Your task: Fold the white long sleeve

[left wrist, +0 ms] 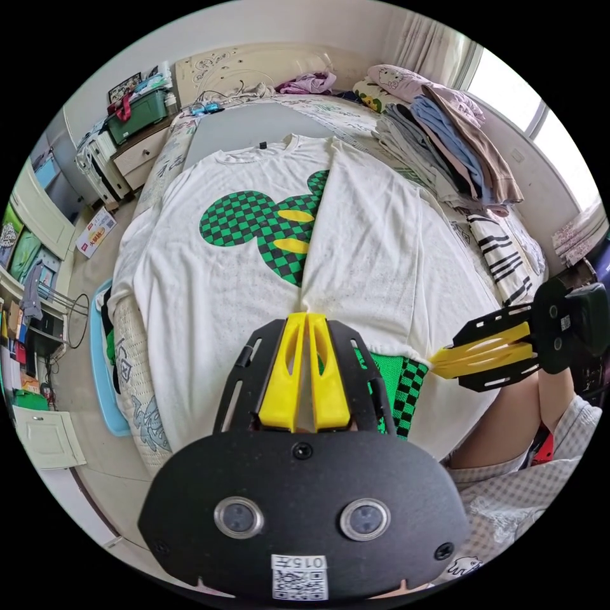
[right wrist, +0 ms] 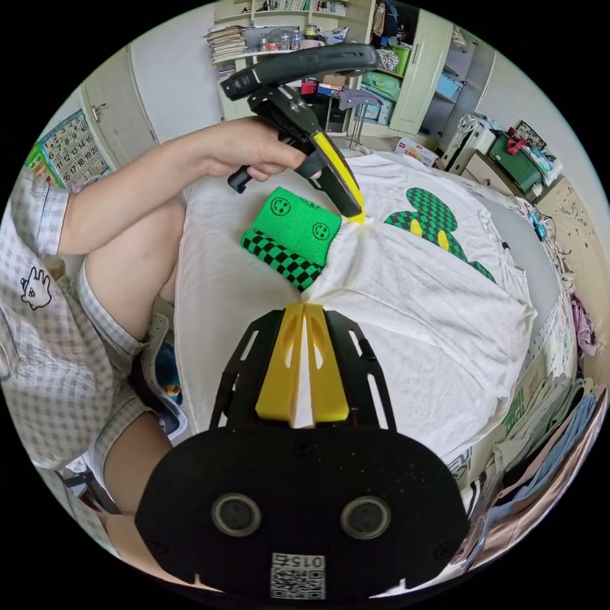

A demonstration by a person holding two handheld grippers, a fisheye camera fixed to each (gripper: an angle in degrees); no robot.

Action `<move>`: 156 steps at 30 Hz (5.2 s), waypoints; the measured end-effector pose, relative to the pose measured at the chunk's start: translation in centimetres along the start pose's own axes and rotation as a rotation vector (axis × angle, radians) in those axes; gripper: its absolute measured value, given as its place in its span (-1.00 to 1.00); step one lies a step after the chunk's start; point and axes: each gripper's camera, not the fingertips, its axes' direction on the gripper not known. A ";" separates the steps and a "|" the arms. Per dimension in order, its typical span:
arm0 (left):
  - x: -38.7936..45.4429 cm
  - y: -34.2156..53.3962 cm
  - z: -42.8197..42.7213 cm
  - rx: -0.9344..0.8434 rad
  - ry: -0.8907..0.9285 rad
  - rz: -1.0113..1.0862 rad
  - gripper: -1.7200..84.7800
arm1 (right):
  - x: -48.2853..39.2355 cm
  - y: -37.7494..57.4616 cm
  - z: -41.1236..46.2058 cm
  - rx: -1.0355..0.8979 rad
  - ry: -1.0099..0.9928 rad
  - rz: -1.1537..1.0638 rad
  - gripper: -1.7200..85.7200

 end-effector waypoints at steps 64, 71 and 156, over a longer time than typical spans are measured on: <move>-70.2 37.4 3.3 0.398 0.303 -1.208 -0.65 | 4.0 -3.6 0.8 0.120 -0.059 -0.030 -0.97; -68.0 34.9 2.3 0.364 0.258 -1.146 -0.89 | 4.7 -3.5 -0.3 0.121 -0.043 -0.038 -0.97; 7.3 3.6 -11.5 0.367 0.294 0.272 -0.77 | 18.7 10.7 -17.2 0.366 -0.017 0.626 -0.79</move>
